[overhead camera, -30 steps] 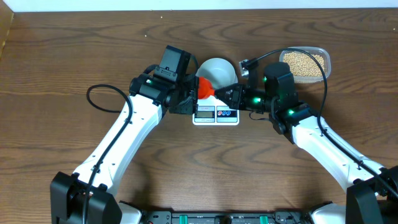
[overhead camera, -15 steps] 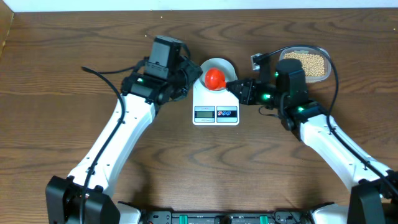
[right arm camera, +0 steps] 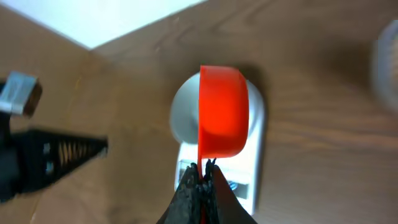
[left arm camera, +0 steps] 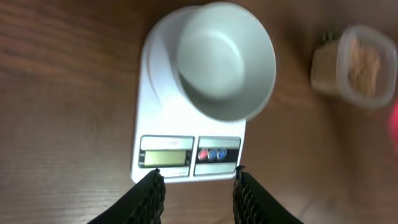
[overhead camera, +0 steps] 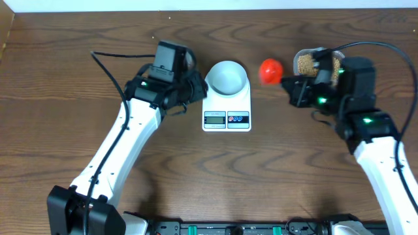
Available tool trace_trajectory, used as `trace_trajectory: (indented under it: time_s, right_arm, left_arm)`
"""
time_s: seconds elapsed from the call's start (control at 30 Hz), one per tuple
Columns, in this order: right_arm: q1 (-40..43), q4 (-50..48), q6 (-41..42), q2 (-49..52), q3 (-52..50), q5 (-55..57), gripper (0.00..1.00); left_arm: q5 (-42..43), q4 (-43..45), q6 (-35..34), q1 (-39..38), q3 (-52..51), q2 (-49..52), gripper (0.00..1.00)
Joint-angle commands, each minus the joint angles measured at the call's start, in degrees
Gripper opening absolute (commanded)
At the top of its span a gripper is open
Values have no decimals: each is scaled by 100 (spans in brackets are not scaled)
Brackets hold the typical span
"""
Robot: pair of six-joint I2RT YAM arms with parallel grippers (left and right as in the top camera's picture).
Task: Scoop item into bowl and weigh 50g on scale
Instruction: 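Release the scoop with the left gripper and carry it right, then move the left gripper to the scale buttons and press tare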
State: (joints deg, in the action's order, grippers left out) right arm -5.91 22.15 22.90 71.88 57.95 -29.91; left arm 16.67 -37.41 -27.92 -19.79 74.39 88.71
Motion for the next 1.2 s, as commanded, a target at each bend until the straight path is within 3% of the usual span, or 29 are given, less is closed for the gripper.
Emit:
trace_trajectory:
  time_s: [0.0, 0.23, 0.53, 0.6, 0.8, 1.17]
  right_arm:
    - [444, 219, -286, -76, 131, 153, 1]
    - [822, 546, -376, -74, 131, 151, 1]
    - [866, 647, -483, -74, 131, 155, 1]
    - [866, 708, -501, -74, 131, 181, 1]
    - [866, 796, -520, -74, 131, 264, 1]
    - [866, 887, -520, -74, 131, 433, 1]
  left_arm:
    - [63, -70, 697, -358, -162, -2, 43]
    - [-2, 13, 824, -986, -686, 297, 43]
    - [-127, 739, 1720, -1823, -754, 1180, 50]
    - [-127, 914, 1856, -1873, -754, 1360, 51]
    - [-129, 1290, 1980, -1875, -754, 1604, 70]
    - [-466, 1816, 2044, -1875, -754, 1891, 70]
